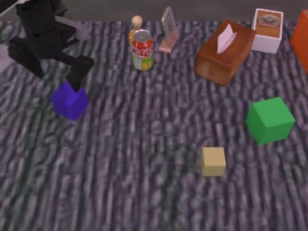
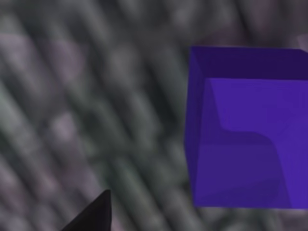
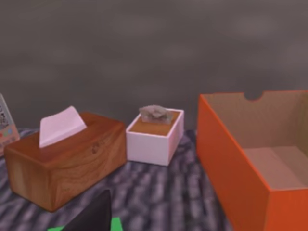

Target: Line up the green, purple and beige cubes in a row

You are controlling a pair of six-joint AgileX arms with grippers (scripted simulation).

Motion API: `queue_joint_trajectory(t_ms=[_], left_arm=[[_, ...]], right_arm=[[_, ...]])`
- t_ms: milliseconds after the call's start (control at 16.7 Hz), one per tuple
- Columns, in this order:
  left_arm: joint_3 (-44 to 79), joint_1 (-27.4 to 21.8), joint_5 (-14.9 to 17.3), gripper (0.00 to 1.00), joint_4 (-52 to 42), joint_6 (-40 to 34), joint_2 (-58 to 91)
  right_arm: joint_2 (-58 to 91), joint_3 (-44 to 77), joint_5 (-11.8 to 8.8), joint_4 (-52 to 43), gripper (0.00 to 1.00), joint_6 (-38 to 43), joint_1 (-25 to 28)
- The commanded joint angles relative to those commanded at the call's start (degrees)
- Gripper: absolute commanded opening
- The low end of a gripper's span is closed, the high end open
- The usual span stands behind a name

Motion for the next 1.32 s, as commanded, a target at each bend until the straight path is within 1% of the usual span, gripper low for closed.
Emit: queue_joint_trajectory(t_ms=[180, 300, 660, 960, 1320], left_arm=[[-0.3, 0.3, 0.0, 1.0, 0.3, 0.0, -0.1], [-2.2, 0.1, 0.0, 1.0, 2.4, 0.1, 0.4], [-11.9, 0.1, 0.0, 1.0, 16.1, 0.1, 3.9], [-13.0, 0.1, 0.1, 1.0, 17.4, 0.1, 4.4], [-13.0, 0.1, 0.1, 0.55, 17.4, 0.1, 4.4]], right_arm=[[0.0, 0.0, 0.0, 0.0, 1.0, 0.0, 0.0], [0.0, 0.0, 0.0, 0.0, 1.0, 0.0, 0.0], [0.0, 0.0, 0.0, 0.0, 1.0, 0.0, 0.0], [0.0, 0.0, 0.0, 0.0, 1.0, 0.0, 0.0], [0.0, 0.0, 0.0, 0.0, 1.0, 0.0, 0.0]])
